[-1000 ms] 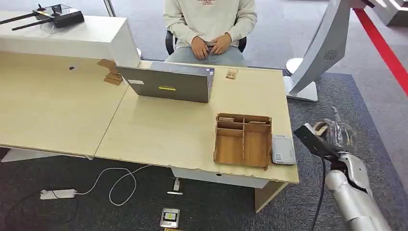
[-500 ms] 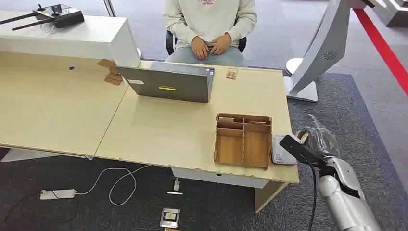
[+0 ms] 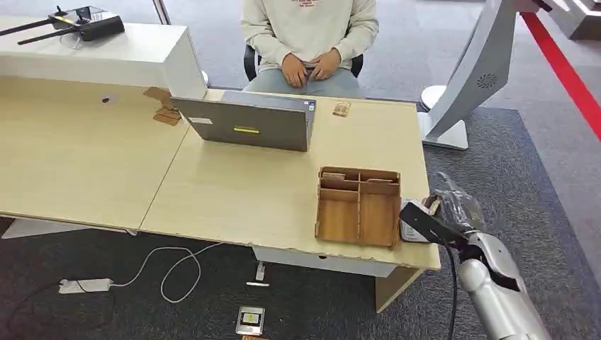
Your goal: Pass the card to the sensor for recognition and then transmit it.
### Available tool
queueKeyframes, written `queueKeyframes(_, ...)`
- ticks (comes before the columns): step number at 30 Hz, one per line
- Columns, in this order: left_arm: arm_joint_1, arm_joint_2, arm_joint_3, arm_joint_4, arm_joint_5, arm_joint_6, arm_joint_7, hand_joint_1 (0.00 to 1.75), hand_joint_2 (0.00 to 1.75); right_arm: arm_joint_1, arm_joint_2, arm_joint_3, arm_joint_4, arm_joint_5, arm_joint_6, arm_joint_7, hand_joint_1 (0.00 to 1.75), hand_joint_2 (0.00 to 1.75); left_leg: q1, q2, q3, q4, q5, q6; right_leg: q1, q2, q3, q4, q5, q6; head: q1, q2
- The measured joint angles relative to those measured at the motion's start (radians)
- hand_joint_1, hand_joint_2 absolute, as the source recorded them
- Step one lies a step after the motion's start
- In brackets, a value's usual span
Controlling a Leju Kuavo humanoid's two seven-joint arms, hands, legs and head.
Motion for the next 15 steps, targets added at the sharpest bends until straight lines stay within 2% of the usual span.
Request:
queueKeyframes(4, 0.000, -0.002, 0.000, 0.000, 0.005, 0.004, 0.006, 0.00, 0.00, -0.005, 0.000, 0.007, 0.030, 0.016, 0.006, 0.019, 1.75, 1.75, 0.000, 0.000, 0.000, 0.000, 0.000, 0.000, 0.000, 0.000, 0.000, 0.000, 0.000, 0.000, 0.000, 0.000)
queueKeyframes(15, 0.000, -0.003, 0.000, 0.000, 0.008, 0.004, 0.009, 0.00, 0.00, -0.032, 0.000, 0.014, 0.142, 0.025, -0.023, 0.016, 1.75, 1.75, 0.000, 0.000, 0.000, 0.000, 0.000, 0.000, 0.000, 0.000, 0.000, 0.000, 0.000, 0.000, 0.000, 0.000)
